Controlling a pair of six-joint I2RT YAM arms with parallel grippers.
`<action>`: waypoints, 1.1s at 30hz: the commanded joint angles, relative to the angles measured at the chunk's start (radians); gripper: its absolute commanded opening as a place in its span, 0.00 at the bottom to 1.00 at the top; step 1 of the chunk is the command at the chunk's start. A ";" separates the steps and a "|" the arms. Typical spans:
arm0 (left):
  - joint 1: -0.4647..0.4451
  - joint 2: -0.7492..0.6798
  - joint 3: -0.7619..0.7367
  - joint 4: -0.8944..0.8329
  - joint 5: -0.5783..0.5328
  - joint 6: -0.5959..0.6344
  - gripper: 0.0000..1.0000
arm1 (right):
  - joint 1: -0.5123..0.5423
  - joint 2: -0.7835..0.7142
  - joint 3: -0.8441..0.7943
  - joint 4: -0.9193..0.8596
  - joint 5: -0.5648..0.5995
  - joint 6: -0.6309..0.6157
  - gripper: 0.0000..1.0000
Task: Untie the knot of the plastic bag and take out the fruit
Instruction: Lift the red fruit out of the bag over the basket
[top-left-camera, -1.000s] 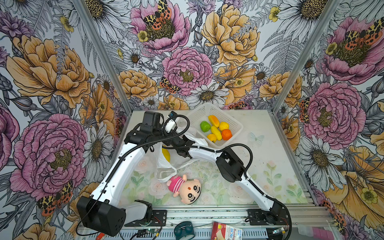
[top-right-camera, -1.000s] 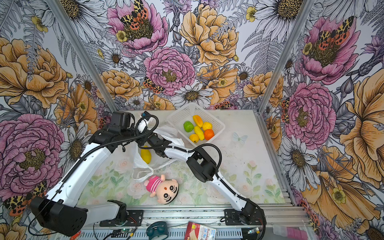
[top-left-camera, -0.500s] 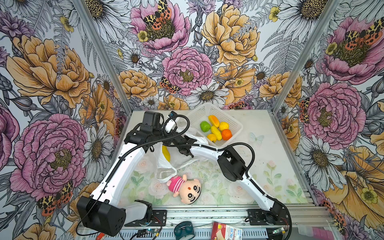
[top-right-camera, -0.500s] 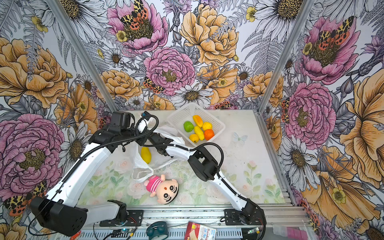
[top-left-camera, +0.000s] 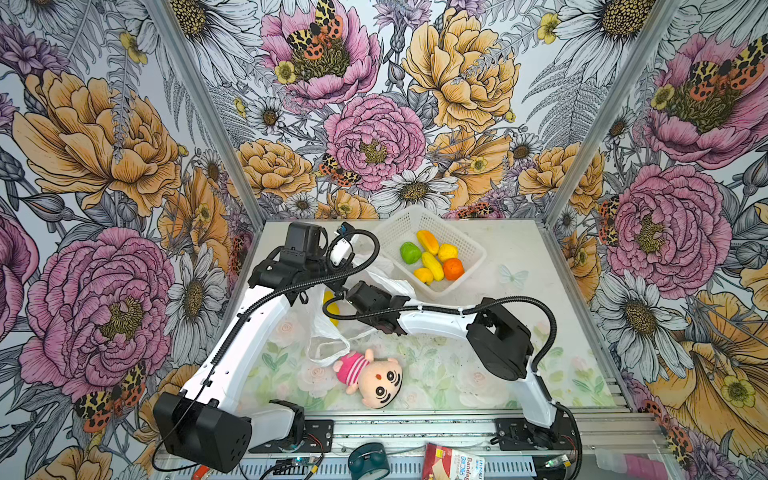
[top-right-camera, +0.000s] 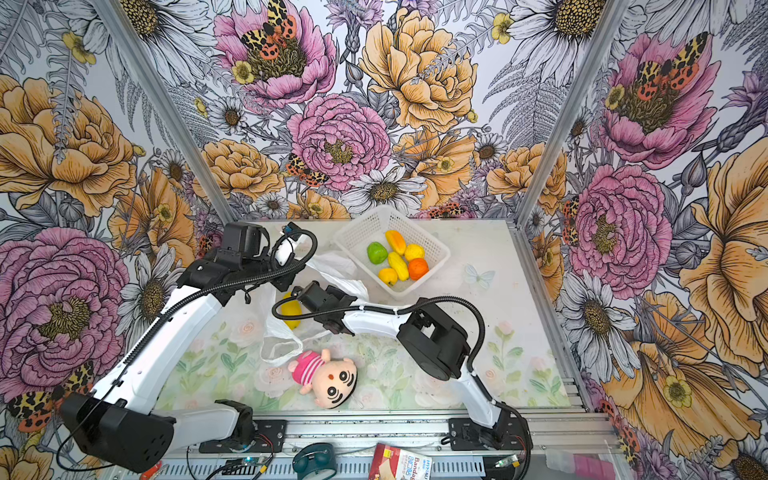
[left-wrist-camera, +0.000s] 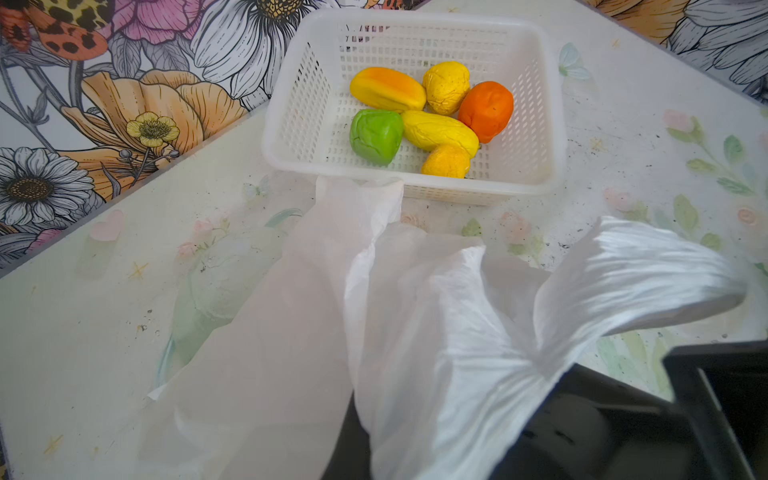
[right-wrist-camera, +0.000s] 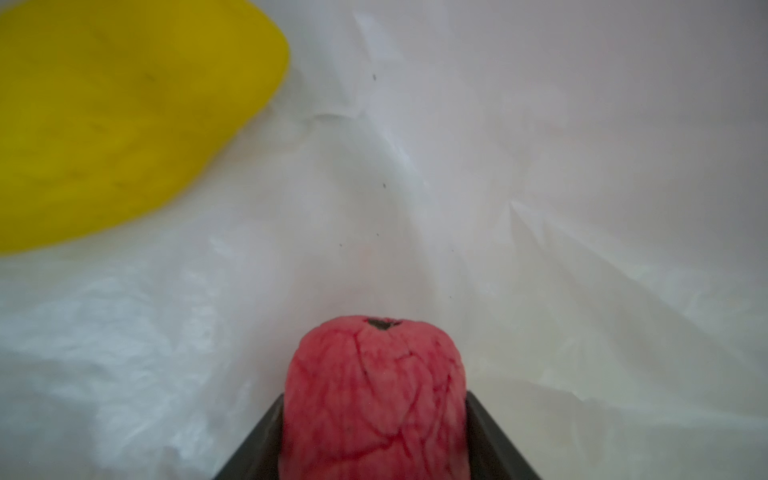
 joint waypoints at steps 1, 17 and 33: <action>-0.004 -0.001 0.003 0.005 -0.003 -0.003 0.00 | 0.030 -0.146 -0.142 0.240 -0.068 -0.068 0.32; -0.004 -0.001 0.003 0.004 -0.006 -0.002 0.00 | 0.053 -0.828 -0.765 0.757 -0.340 0.000 0.25; -0.004 0.000 0.003 0.004 -0.006 -0.004 0.00 | -0.291 -1.109 -1.112 1.216 -0.022 0.461 0.25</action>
